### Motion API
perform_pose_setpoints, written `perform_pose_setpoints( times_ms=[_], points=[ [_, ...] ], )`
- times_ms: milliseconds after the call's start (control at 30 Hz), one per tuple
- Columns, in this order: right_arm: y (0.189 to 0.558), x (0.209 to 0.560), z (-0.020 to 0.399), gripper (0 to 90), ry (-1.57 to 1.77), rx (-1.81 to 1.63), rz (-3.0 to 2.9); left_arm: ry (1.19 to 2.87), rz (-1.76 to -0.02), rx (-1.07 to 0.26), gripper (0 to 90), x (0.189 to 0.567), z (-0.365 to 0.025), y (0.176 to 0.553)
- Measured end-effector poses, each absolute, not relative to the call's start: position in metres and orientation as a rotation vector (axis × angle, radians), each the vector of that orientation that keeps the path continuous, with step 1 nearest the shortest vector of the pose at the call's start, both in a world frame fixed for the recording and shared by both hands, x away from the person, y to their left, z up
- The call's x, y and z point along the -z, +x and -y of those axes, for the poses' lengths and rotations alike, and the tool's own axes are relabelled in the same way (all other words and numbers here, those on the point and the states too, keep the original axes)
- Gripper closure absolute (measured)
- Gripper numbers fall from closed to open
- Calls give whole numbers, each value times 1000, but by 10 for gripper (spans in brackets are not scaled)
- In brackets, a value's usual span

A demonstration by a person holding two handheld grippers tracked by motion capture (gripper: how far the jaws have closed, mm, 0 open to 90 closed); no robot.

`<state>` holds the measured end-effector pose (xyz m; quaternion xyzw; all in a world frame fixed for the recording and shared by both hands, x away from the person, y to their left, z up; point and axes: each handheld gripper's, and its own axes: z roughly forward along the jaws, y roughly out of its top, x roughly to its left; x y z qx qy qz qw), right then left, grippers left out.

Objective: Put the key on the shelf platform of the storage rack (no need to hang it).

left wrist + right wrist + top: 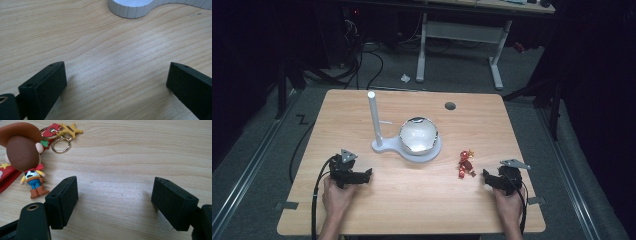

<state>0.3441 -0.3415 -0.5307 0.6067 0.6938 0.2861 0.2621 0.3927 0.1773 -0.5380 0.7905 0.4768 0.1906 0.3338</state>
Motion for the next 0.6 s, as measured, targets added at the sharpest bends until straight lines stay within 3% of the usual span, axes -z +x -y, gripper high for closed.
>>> perform_pose_setpoints(
  times_ms=[433,600],
  points=[
    [344,531,341,222,1648,-774,-1871,2065,-1229,-492,53,538,-176,392],
    [344,530,341,226,1648,-777,-1873,2033,-1265,-521,116,537,-177,392]
  ],
)
